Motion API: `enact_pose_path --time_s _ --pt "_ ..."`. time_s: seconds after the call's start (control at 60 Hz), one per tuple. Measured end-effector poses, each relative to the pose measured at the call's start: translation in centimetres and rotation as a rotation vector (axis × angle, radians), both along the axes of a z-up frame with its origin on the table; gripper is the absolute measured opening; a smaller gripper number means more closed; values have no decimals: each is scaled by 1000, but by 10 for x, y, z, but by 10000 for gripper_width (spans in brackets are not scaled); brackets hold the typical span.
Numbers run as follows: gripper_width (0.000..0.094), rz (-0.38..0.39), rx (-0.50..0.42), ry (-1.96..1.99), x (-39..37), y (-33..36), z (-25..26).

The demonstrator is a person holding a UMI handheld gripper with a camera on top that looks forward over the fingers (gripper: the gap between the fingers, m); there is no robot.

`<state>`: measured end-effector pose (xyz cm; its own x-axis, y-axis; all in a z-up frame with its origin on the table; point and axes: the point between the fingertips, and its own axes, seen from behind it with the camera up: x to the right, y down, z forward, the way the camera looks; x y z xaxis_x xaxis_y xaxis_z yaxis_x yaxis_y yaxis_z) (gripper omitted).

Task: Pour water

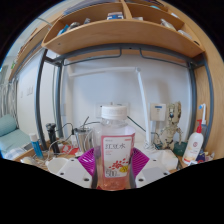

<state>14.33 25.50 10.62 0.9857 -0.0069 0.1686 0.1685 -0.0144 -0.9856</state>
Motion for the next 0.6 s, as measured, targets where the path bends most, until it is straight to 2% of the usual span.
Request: enact_pose_path --time_s 0.217,0.35,0.4,0.6 --pt "443 -13 2 -37 0 10 -27" --pt "462 -40 -41 -35 10 15 -52" --pt "453 -38 -22 -22 10 15 -49" --pt "585 -41 12 -33 9 12 -47"
